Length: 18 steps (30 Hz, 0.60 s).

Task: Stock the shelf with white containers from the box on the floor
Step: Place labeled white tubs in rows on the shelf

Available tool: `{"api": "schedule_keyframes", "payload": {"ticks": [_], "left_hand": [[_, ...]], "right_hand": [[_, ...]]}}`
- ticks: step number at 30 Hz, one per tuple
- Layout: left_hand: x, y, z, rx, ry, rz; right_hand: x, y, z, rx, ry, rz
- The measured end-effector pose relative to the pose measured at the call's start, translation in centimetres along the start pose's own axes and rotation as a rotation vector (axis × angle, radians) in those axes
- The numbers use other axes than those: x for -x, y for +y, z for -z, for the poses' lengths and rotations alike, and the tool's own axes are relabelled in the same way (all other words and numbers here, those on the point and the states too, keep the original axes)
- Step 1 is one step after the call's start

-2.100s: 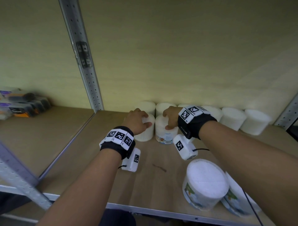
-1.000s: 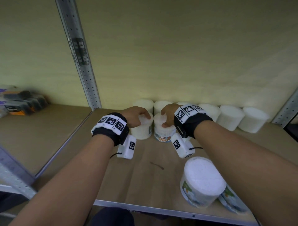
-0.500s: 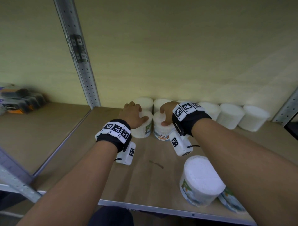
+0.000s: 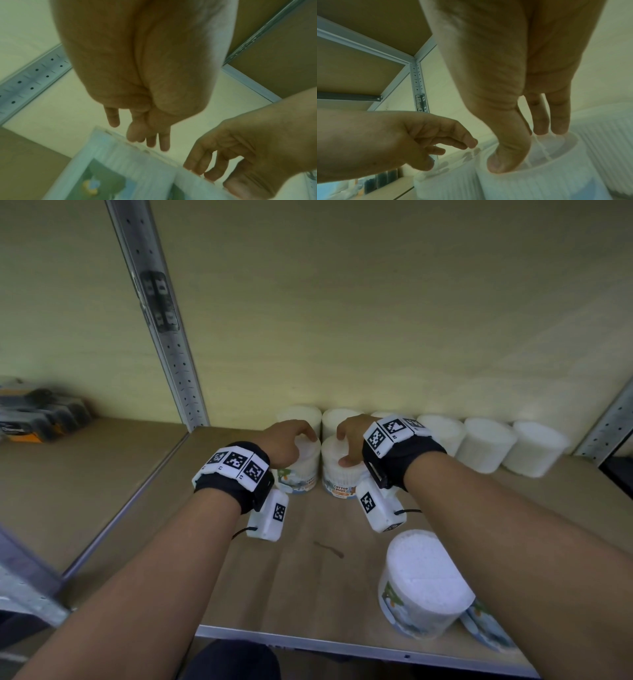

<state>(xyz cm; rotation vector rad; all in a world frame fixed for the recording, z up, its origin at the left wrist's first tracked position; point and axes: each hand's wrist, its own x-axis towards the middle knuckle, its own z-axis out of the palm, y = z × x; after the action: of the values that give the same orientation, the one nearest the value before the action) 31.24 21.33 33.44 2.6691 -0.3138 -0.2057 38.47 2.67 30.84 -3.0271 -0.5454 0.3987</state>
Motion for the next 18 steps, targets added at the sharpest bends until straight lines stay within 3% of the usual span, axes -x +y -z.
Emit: {"api": "schedule_keyframes", "payload": {"ticks": [3, 5, 8, 13, 17, 18], "left_hand": [[-0.1, 0.0, -0.8, 0.021, 0.210, 0.007], [-0.3, -0.1, -1.4, -0.046, 0.313, 0.070], [-0.3, 0.0, -2.1, -0.181, 0.276, 0.162], [-0.5, 0.0, -2.1, -0.201, 0.243, 0.144], [-0.3, 0.0, -1.2, -0.144, 0.133, 0.104], [-0.2, 0.0, -0.9, -0.123, 0.096, 0.087]], "right_hand": [[1.8, -1.0, 1.3, -0.005, -0.016, -0.109], [2.4, -1.4, 1.4, -0.009, -0.014, -0.086], [1.7, -0.6, 0.8, 0.007, 0.010, -0.064], [4.1, -2.0, 2.0, -0.076, 0.111, -0.080], [0.9, -0.4, 0.5, -0.054, -0.021, -0.048], [0.6, -0.1, 0.3, -0.046, 0.003, -0.032]]}}
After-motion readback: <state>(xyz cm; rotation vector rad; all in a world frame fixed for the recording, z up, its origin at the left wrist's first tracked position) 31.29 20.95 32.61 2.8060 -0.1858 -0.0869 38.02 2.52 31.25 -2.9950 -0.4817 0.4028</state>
